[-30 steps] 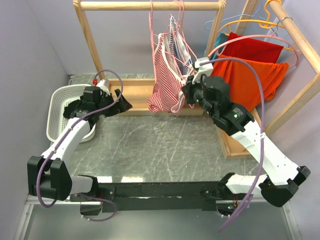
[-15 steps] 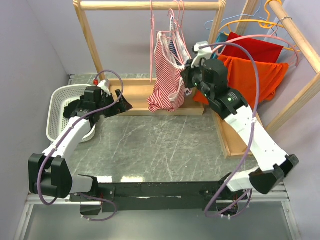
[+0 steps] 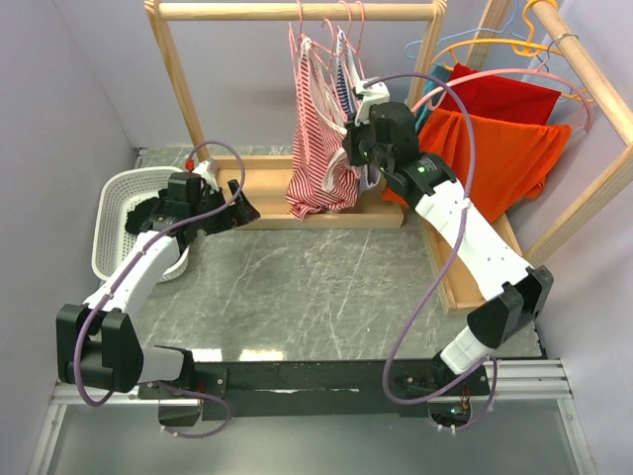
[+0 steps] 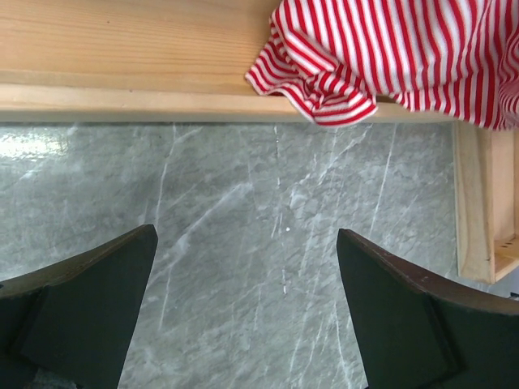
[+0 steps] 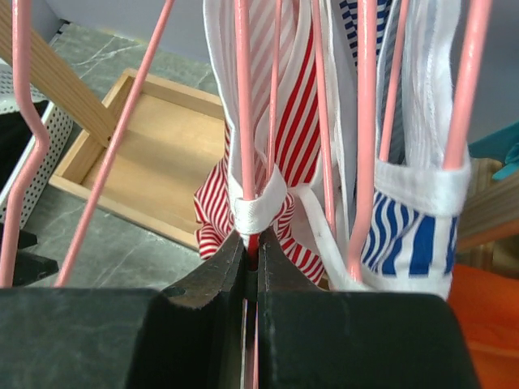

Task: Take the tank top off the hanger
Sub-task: Pick up the hanger from the clothesline.

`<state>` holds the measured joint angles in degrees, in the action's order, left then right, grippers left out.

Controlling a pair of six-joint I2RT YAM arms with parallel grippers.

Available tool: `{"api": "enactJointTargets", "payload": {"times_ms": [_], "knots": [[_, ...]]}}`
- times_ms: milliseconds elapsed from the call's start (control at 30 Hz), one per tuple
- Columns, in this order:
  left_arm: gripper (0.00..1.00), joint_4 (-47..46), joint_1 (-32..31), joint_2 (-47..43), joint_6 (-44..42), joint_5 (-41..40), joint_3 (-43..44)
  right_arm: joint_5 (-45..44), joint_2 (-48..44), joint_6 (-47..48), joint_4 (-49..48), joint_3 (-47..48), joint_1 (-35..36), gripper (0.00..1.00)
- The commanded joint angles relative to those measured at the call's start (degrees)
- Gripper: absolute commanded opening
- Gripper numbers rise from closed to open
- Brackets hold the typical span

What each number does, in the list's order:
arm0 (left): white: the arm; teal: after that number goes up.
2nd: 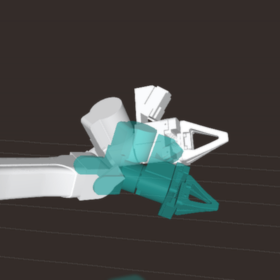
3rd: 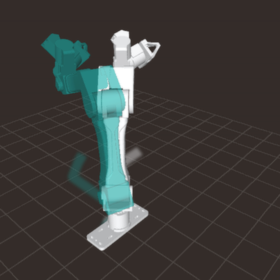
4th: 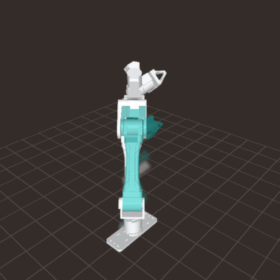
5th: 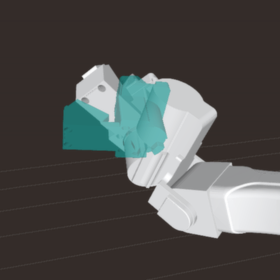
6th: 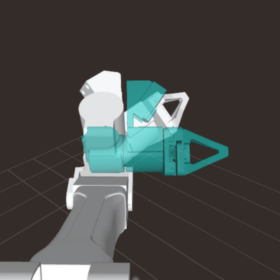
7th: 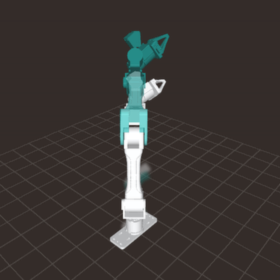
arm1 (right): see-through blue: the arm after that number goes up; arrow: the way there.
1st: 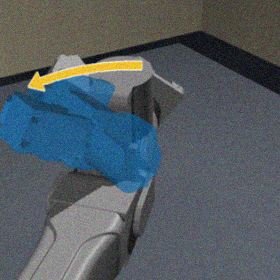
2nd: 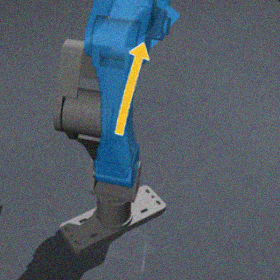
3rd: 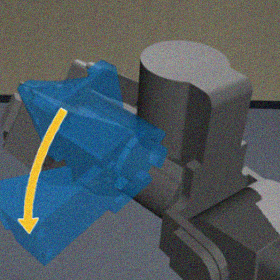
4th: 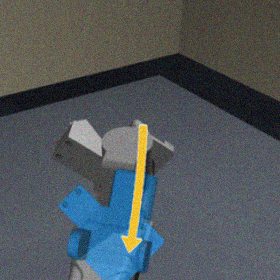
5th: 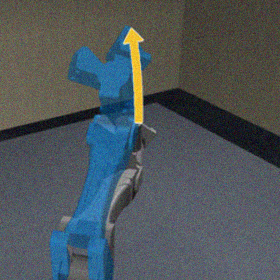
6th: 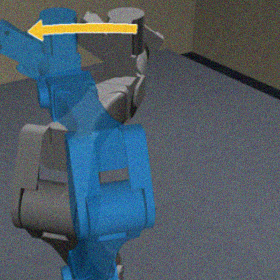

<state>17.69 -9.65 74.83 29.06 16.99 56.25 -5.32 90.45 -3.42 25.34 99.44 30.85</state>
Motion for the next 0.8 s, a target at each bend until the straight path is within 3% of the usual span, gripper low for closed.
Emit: {"api": "enactJointTargets", "payload": {"times_ms": [0, 267, 567, 767], "knots": [[0.99, 0.2, -0.3, -0.6, -1.9, -1.3, 1.4, -0.7, 1.0, 0.3, -4.0, 5.0, -0.6, 0.00], [0.99, -0.6, -0.3, 0.6, -1.5, -0.3, 1.4, -1.6, -3.9, 0.5, -4.8, 1.2, -0.7, 0.00], [1.00, -1.1, -0.3, 1.4, -1.0, 0.6, 2.6, 6.5, -9.2, 2.2, -5.1, 2.6, -0.7, 0.00], [0.99, -1.2, -0.3, 1.4, -0.8, 0.8, 2.3, 6.6, -8.1, 2.9, -2.7, 6.1, -0.6, 0.00]]}}
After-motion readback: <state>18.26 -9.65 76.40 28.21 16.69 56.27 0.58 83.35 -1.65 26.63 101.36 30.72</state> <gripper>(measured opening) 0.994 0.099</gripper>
